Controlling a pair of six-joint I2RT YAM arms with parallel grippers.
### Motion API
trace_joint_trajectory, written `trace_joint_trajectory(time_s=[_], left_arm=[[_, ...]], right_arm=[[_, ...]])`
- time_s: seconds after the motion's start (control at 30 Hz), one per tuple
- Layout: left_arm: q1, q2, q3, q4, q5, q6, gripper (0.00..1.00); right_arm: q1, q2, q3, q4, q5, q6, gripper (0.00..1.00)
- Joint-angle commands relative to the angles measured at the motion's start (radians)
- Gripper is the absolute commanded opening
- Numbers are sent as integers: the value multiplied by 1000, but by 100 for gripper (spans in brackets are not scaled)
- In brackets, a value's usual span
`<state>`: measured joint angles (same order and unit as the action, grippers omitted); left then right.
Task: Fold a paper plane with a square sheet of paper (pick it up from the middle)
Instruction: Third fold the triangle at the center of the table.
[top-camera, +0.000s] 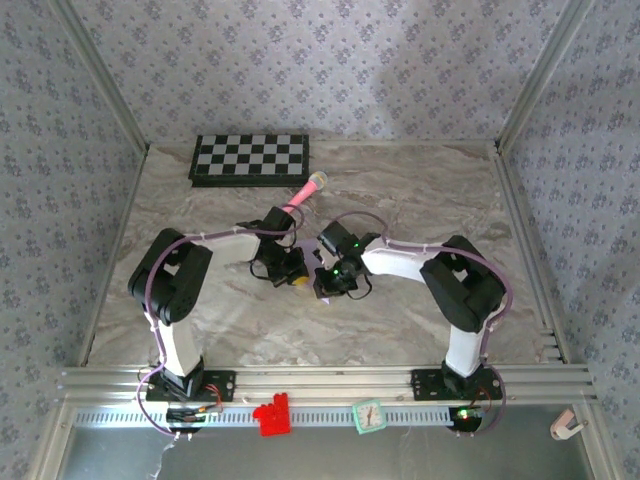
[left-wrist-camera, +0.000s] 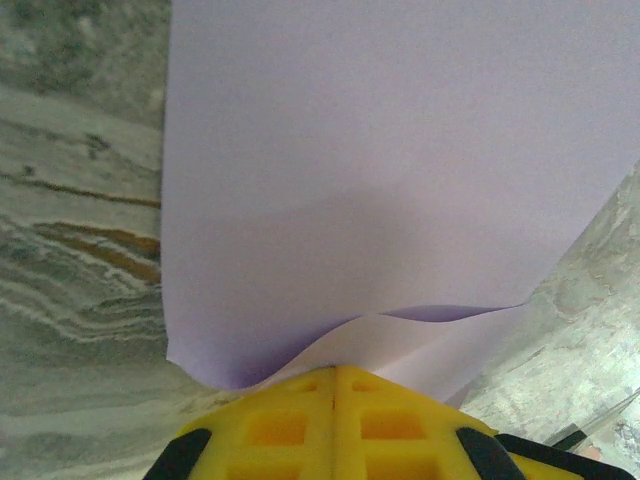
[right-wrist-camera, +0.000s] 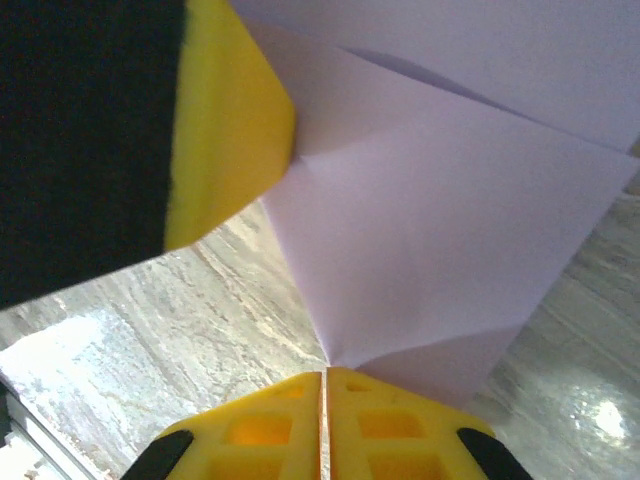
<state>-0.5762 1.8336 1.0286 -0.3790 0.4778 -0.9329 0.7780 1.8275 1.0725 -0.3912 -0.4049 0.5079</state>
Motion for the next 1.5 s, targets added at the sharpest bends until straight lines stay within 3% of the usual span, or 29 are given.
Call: trace_joint_trajectory(time_s=[0.0,0.67,0.9,1.47], left_arm=[[1,65,-30,-93,-116,-10,3],[9,84,-24,-146,-151,6,2],[25,100,-29,-163,-173,22,1],[29,99,-5,-143,-129,29,2]], right_arm=[[4,23,27,-48,26,-9,11],[-3,46,13,-87,49,-33,11],[-13,24,-26,-108,6,-85,11],[-35,-189,-155,-81,27,-81,10]])
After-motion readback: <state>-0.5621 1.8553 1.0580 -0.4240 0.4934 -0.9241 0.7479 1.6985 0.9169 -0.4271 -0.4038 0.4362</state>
